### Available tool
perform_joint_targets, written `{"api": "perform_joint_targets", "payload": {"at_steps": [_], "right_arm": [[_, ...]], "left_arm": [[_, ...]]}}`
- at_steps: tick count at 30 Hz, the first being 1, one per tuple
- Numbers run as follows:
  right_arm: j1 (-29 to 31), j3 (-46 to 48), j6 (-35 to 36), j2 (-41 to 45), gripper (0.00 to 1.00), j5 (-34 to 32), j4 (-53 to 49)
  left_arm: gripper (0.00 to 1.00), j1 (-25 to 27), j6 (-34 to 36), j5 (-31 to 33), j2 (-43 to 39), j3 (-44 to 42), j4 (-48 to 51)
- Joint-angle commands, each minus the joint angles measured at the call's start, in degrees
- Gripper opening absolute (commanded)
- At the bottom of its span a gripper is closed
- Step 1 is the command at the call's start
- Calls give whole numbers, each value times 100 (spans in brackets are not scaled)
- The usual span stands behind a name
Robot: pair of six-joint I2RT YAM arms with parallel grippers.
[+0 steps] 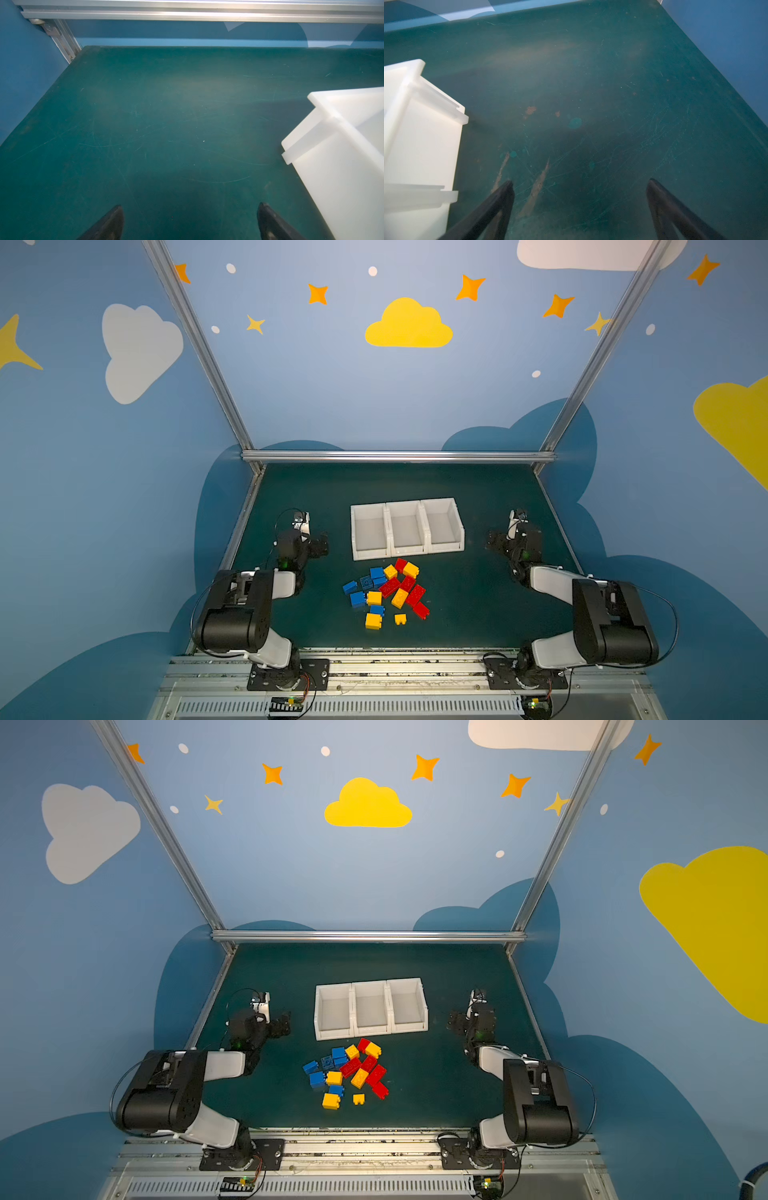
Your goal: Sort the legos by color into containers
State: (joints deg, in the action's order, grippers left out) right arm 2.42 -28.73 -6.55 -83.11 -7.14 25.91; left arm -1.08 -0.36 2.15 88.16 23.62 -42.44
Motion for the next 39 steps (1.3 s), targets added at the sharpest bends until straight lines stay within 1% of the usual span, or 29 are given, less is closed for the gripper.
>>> {"api": "perform_joint_targets", "payload": {"at_steps": [1, 21, 36, 38, 39], "right_arm": [[-14, -80, 13, 19, 99, 48, 45], [-75, -98, -4, -1, 99, 186, 19], [-73, -79, 7, 28, 99, 151, 28], [-46, -115, 206, 105, 99, 70, 32], [-32, -242, 270, 217, 98, 31, -197]], "left_arm": [[99, -21, 42, -102, -84, 73, -3], [99, -21, 36, -101, -59, 102, 18], [99, -23, 24, -101, -71, 83, -9], [99, -23, 8, -76, -103, 52, -59], [99, -19, -99, -14, -150, 51, -151]]}}
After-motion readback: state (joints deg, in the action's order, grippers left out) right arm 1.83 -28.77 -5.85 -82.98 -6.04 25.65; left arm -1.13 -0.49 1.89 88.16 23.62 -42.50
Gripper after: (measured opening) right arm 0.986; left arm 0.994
